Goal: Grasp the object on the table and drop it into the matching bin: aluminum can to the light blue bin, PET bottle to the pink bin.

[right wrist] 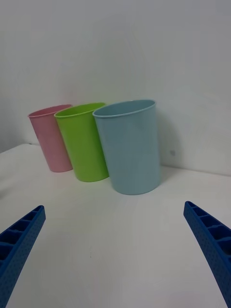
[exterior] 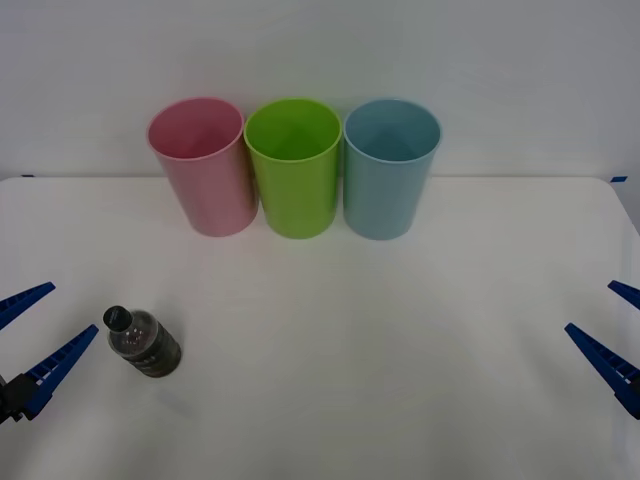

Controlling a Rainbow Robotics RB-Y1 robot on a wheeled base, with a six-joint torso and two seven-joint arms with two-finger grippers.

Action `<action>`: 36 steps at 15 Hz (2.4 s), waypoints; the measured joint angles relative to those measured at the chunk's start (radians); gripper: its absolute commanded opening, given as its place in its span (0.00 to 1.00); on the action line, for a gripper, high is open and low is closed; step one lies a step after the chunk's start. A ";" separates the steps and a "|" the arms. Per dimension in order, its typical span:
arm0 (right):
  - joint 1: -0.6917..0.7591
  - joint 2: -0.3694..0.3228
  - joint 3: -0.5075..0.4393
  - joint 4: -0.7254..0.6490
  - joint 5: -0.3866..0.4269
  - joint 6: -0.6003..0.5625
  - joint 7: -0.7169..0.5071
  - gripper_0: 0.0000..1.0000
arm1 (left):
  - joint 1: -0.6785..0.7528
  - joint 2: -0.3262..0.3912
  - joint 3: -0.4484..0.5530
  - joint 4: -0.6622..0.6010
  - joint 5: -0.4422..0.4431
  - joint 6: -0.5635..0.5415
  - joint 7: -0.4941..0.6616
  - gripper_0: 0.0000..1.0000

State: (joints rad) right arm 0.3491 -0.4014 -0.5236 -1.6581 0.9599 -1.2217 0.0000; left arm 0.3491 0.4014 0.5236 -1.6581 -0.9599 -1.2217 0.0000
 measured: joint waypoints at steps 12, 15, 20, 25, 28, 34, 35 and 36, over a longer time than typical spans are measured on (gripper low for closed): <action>0.000 0.000 0.000 0.000 0.000 0.000 0.000 1.00 | 0.100 0.009 -0.015 0.014 0.077 0.007 -0.082 1.00; 0.000 0.000 0.000 0.000 0.000 0.000 0.000 1.00 | 0.149 0.010 -0.007 0.014 0.079 0.012 -0.165 1.00; 0.000 0.000 0.000 0.000 0.000 0.000 0.000 1.00 | 0.216 0.010 -0.026 0.018 0.081 0.066 -0.290 1.00; 0.000 0.000 0.000 0.000 0.000 0.000 0.000 1.00 | 0.237 0.010 -0.085 0.042 0.030 0.138 -0.323 1.00; 0.000 0.000 0.000 0.000 0.000 0.000 0.000 1.00 | 0.184 0.010 -0.126 0.127 0.045 0.142 -0.331 1.00; 0.000 0.000 0.000 0.000 0.000 0.000 0.000 1.00 | 0.098 0.004 -0.183 0.225 0.064 0.155 -0.364 1.00; 0.000 0.000 0.000 0.000 0.000 0.000 0.000 1.00 | 0.088 0.001 -0.190 0.227 0.064 0.168 -0.370 1.00; 0.000 0.000 0.000 0.000 0.000 0.000 0.000 1.00 | 0.080 -0.004 -0.195 0.228 0.064 0.178 -0.376 1.00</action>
State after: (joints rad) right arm 0.3491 -0.4015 -0.5236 -1.6580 0.9599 -1.2217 0.0000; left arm 0.4293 0.3972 0.3286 -1.4298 -0.8961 -1.0436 -0.3757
